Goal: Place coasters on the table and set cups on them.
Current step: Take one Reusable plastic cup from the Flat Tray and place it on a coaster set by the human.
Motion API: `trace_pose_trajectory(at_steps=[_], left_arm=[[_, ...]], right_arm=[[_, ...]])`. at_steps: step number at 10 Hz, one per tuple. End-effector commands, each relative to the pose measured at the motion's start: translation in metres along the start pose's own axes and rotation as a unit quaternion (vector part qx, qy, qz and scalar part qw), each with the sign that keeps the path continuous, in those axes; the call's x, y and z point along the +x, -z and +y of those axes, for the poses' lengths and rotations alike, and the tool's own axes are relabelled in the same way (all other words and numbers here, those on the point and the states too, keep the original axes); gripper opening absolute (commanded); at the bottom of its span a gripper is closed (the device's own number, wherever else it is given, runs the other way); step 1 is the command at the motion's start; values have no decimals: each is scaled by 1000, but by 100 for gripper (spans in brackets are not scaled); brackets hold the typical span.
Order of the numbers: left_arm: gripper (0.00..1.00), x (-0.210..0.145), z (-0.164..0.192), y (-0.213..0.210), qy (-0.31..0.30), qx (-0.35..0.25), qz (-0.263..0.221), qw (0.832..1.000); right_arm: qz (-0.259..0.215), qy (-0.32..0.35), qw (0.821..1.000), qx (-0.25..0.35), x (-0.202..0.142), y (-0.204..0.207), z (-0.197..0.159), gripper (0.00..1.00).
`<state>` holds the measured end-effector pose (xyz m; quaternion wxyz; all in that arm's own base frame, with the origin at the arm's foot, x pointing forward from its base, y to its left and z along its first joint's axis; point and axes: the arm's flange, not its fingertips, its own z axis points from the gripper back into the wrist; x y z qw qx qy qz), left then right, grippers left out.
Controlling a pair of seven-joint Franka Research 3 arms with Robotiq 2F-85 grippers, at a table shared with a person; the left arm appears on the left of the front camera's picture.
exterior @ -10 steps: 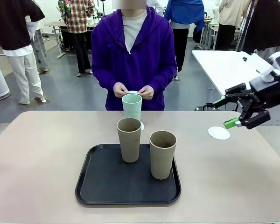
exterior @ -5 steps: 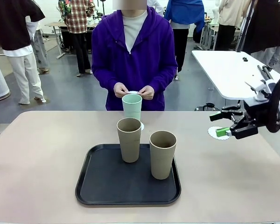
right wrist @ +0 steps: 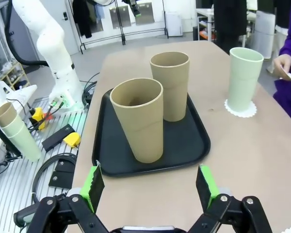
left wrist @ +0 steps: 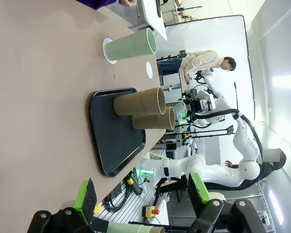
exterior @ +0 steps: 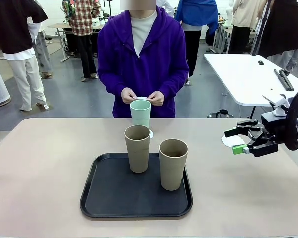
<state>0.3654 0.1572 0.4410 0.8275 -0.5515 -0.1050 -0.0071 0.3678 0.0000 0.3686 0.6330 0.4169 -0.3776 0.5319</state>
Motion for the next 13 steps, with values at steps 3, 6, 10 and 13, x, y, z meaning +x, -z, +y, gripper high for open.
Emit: trace_pose_trajectory(at_steps=[3,6,10,13], left_arm=[[100,1,-1,-2,5,-5,-1,1000],[100,1,-1,-2,5,-5,-1,1000],[100,1,-1,-2,5,-5,-1,1000],[100,1,-1,-2,5,-5,-1,1000]], right_arm=[[-2,1,1000,-3,3,1,1,100],[13,-13,1000,3,-23,25,-6,100],[17,-41,998,38,-35,64,-6,100],[-5,-50,996,70,-35,97,-19,100]])
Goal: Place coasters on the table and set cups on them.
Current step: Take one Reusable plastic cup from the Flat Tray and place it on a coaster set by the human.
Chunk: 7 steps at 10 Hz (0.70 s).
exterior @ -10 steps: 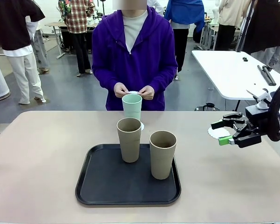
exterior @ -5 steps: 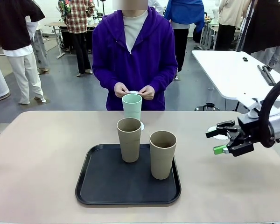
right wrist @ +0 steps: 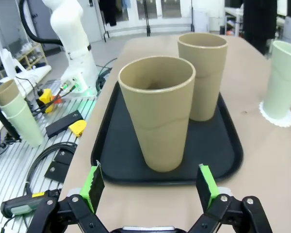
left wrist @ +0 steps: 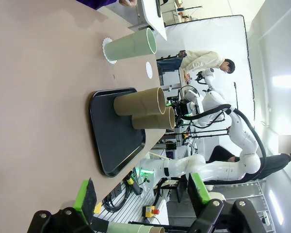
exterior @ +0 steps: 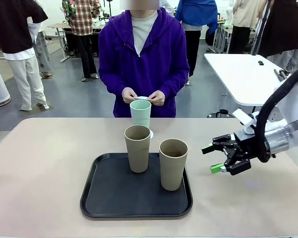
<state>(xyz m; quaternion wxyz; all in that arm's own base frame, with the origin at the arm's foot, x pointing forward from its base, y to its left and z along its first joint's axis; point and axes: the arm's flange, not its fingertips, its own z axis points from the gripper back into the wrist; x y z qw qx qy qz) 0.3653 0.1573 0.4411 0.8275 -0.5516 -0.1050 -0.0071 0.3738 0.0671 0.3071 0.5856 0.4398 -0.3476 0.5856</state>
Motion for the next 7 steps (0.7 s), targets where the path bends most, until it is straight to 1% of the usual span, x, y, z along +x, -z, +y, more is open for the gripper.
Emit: trace_pose_trajectory(at_steps=[1,4,7], left_arm=[[100,1,-1,-2,5,-5,-1,1000],[100,1,-1,-2,5,-5,-1,1000],[100,1,-1,-2,5,-5,-1,1000]], right_arm=[[-20,-7,1000,5,-3,19,-18,100],[-29,7,999,10,-1,35,-26,100],[-18,6,1000,16,1,29,-21,100]])
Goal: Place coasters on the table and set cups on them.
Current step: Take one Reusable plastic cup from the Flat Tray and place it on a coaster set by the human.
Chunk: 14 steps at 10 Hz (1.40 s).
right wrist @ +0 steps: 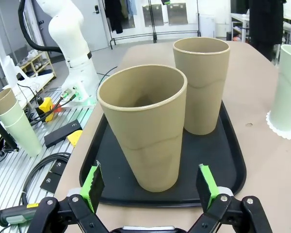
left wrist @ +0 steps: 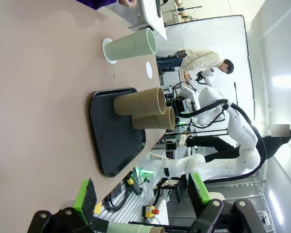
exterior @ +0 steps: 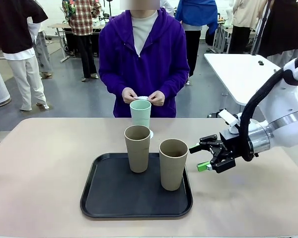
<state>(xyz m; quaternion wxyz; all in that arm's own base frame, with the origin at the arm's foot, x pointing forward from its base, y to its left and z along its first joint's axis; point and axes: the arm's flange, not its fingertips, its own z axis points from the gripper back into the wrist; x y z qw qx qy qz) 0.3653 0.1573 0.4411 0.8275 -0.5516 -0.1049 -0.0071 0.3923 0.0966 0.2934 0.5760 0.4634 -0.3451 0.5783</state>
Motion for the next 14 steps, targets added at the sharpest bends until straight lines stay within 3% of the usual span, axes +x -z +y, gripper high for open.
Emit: trace_pose_trajectory(at_steps=[1,4,6,14], left_arm=[[100,1,-1,-2,5,-5,-1,1000],[100,1,-1,-2,5,-5,-1,1000],[100,1,-1,-2,5,-5,-1,1000],[100,1,-1,-2,5,-5,-1,1000]], right_arm=[[1,-2,1000,0,1,-1,2,100],[0,0,1000,0,0,0,0,100],[-5,-1,999,-44,-6,17,-3,100],[-24,-5,1000,12,-14,34,3,100]])
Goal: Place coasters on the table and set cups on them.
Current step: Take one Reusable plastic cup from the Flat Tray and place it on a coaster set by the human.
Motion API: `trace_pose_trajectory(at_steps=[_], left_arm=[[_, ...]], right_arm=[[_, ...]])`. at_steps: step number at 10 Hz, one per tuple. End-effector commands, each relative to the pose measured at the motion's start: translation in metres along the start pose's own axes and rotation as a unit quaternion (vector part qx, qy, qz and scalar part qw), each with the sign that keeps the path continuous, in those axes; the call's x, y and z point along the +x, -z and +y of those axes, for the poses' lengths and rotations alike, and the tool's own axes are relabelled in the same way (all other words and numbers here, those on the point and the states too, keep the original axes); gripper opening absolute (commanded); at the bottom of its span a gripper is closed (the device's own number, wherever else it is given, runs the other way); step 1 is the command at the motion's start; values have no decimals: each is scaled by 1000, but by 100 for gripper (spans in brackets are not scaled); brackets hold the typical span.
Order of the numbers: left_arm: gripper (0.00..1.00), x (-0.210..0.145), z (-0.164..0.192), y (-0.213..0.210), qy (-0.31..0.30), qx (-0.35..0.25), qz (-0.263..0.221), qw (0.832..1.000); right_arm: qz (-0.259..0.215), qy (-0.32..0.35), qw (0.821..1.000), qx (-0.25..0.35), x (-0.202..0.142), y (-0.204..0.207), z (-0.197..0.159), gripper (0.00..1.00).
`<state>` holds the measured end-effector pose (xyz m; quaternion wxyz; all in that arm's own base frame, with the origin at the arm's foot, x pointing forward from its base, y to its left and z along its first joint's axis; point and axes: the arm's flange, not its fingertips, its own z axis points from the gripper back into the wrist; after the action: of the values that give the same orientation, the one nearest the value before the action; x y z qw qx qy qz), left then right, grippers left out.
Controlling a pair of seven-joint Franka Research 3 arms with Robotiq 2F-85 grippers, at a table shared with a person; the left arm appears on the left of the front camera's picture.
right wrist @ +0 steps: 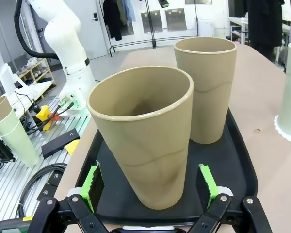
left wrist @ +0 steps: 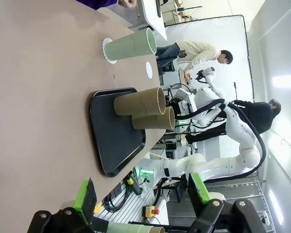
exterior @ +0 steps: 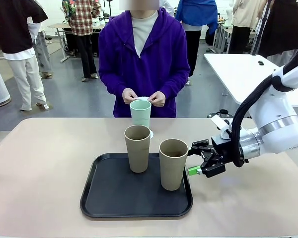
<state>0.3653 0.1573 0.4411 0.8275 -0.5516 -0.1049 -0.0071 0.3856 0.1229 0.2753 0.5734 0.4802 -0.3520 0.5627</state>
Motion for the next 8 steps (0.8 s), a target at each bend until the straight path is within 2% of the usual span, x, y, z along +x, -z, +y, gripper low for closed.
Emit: trace_pose_trajectory(at_steps=[1,8], left_arm=[[100,1,-1,-2,5,-5,-1,1000],[100,1,-1,-2,5,-5,-1,1000]], right_arm=[[0,-20,1000,22,-8,5,0,100],[-5,-7,998,56,-26,35,-18,100]])
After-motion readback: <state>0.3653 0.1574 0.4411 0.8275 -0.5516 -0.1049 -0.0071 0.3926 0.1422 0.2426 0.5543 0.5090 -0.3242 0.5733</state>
